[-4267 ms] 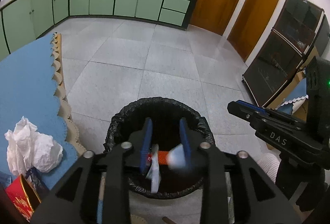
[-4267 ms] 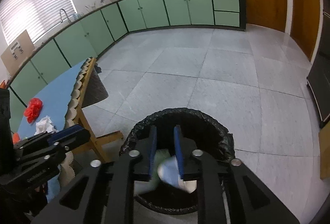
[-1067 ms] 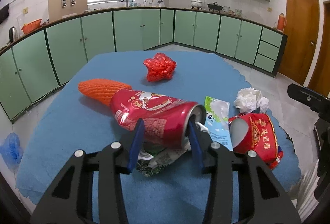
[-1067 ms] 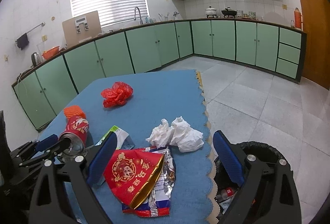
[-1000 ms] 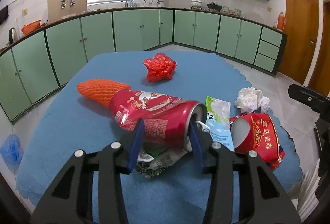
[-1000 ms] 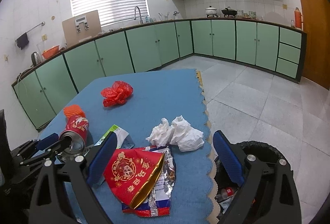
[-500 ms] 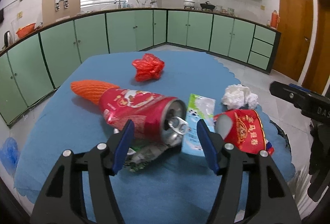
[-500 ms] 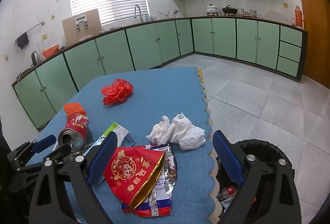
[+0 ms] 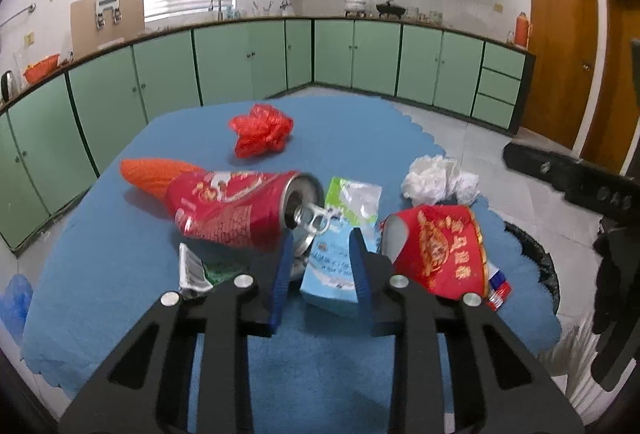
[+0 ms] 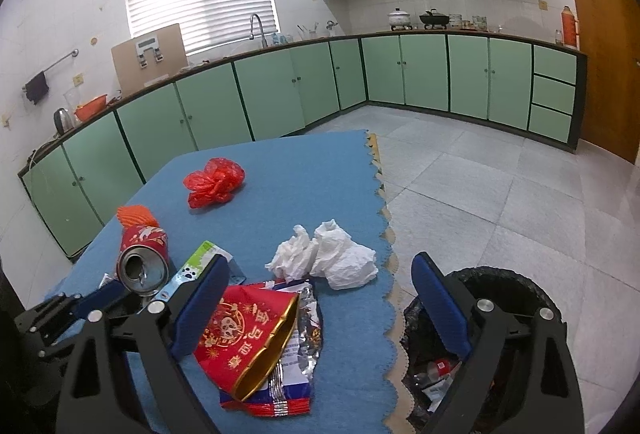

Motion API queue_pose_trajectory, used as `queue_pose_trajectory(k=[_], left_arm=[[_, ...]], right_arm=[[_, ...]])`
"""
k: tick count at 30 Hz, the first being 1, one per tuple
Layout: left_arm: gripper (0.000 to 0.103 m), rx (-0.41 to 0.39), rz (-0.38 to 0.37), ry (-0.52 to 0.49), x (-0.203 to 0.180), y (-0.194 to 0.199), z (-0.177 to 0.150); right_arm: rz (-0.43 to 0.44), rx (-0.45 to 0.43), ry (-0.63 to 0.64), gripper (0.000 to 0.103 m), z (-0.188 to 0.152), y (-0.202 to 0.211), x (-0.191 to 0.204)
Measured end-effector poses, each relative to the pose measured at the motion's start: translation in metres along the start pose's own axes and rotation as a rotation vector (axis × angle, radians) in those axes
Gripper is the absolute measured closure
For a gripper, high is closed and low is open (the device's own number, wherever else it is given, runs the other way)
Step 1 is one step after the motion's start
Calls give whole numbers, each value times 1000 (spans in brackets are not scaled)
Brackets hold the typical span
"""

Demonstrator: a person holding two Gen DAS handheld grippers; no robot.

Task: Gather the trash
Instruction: 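Grasp the red gold-trimmed packet with the right tool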

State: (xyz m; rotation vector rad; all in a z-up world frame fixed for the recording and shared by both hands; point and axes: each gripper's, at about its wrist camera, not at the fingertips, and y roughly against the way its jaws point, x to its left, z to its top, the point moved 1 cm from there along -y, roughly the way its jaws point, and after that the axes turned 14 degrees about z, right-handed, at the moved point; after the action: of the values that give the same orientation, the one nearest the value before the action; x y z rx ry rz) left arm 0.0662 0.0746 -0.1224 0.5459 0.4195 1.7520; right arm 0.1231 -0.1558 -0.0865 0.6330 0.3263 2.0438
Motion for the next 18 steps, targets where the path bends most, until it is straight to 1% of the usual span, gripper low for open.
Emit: queue_pose_trajectory(k=[2,5,7,8,9,13,18], left_arm=[[75,-10,-3,-13,-2,3,1],[74,1,0,0,2,1,1],[68,4,22,25,11,0,4],[62,-3,44,36,17,1,6],[60,-12,67,44,23,1,8],[59,0,114,70,43,-6,10],[59,35,162,93,60,-15,3]], right_arm=[[3,1,-6,12,1,-1,-1],[13,8,4,13,1,-3,2],[17,11,15,13,1,-4,4],[18,12,16,13,1,-5,4],[20,12,16,13,2,-6,4],[23,23,11,13,2,-9,4],[62,76,32,18,-11,-13,15]])
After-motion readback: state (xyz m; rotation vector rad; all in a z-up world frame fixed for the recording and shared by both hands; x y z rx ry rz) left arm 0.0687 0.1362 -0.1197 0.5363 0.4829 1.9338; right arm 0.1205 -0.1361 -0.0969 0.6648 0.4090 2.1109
